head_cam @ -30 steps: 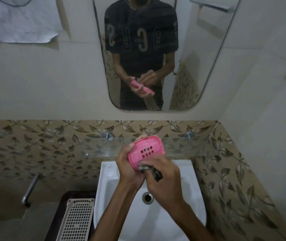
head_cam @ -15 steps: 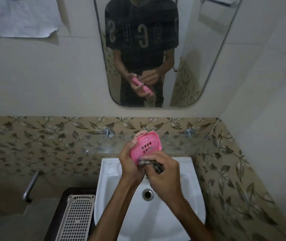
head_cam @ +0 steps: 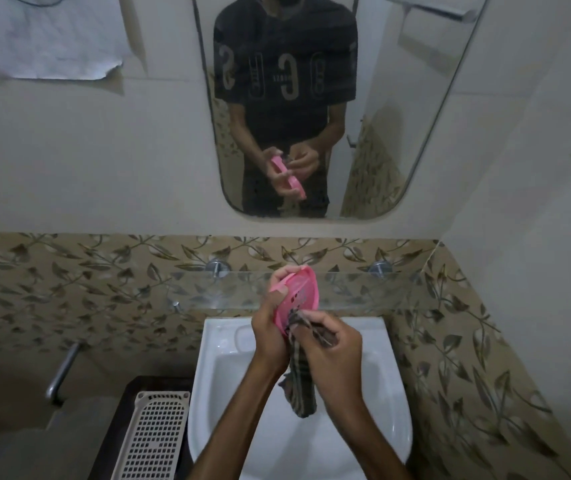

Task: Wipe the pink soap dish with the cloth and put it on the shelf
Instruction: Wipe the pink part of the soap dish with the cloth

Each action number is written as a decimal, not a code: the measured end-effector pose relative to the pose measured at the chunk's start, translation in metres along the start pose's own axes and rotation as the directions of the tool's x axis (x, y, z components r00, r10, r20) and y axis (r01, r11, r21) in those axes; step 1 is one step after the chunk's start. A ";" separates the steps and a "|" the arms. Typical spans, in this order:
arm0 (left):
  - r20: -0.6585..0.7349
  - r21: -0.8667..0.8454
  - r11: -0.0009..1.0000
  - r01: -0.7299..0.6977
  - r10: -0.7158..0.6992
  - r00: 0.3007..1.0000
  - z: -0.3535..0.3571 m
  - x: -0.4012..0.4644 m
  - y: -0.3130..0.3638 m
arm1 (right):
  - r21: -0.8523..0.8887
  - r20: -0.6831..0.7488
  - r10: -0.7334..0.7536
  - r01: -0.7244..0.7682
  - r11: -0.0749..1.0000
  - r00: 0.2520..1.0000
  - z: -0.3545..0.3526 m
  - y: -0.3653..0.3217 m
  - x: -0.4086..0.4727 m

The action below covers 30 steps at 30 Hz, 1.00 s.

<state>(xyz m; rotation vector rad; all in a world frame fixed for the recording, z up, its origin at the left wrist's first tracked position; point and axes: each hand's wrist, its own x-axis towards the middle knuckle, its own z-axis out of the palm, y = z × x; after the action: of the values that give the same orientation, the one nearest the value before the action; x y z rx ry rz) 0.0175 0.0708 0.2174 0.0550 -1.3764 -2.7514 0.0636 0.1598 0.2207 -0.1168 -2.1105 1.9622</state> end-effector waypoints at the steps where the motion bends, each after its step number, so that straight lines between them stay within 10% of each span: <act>1: -0.019 0.039 0.999 -0.004 0.004 1.000 0.001 0.000 0.000 | 0.053 0.008 0.011 -0.011 0.999 1.000 0.004 -0.001 -0.005; 12: -0.146 0.070 0.992 0.107 -0.096 0.985 0.001 -0.005 0.001 | -0.031 0.013 -0.261 0.261 0.965 0.965 0.008 0.008 -0.014; 18: -0.039 -0.224 0.918 0.326 -0.343 0.939 -0.003 0.004 0.025 | -0.185 0.150 -0.510 0.531 0.827 0.847 -0.010 0.016 0.002; 24: 0.075 -0.120 0.841 0.527 -0.522 0.850 -0.010 0.016 0.044 | -0.230 0.435 -0.502 0.631 0.740 0.747 -0.042 0.010 0.022; 30: -0.001 -0.033 0.909 0.416 -0.416 0.909 -0.008 0.015 0.023 | -0.278 0.331 -0.418 0.510 0.814 0.846 -0.043 0.001 0.023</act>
<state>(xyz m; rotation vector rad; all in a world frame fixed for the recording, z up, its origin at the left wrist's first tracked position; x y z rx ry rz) 0.0037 0.0494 0.2308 0.4045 -1.4640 -3.1050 0.0521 0.2065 0.2251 0.5736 -2.3455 1.3488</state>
